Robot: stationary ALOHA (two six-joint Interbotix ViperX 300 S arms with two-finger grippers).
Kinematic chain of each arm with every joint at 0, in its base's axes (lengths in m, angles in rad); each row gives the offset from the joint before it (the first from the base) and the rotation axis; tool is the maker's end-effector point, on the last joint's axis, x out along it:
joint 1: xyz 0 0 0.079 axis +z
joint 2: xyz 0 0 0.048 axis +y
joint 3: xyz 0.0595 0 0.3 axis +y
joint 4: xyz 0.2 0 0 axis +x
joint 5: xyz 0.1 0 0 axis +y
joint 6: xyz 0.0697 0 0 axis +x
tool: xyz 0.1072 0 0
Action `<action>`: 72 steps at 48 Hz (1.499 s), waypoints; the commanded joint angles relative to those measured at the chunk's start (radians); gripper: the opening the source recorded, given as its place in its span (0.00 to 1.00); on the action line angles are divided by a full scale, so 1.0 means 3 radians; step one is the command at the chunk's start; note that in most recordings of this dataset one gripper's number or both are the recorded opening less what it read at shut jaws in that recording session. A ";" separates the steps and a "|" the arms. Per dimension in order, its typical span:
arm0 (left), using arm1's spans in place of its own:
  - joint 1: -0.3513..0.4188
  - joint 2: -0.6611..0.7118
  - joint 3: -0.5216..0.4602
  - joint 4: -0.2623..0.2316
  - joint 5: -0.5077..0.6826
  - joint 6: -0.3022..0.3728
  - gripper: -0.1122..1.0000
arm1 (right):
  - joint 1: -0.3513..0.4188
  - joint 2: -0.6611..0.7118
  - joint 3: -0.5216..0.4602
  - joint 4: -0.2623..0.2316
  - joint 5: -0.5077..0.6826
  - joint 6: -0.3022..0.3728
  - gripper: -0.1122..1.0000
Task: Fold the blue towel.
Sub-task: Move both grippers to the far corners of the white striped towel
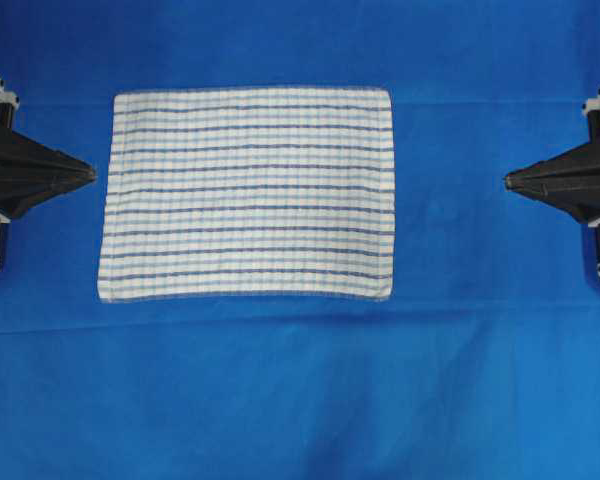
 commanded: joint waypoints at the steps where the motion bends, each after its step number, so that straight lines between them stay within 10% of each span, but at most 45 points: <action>1: 0.0010 0.0015 -0.0056 -0.0107 0.0082 -0.0026 0.10 | 0.0010 0.0031 -0.0066 0.0015 -0.0010 0.0026 0.10; 32: 0.1023 0.0419 -0.0015 -0.0107 0.0793 -0.0251 0.12 | -0.0987 0.1171 -0.0450 0.0046 0.0373 0.0276 0.11; 37: 0.1227 0.0562 0.0031 -0.0107 0.0808 -0.0225 0.28 | -0.1161 0.1452 -0.0547 0.0046 0.0435 0.0343 0.14; 49: 0.1917 0.0936 0.0317 -0.0092 0.0772 -0.0205 0.90 | -0.1427 0.2127 -0.0767 0.0031 0.0542 0.0358 0.68; 72: 0.2224 0.2091 0.0399 -0.0077 -0.0148 -0.0159 0.89 | -0.1698 0.3124 -0.1028 0.0031 0.0317 0.0353 0.63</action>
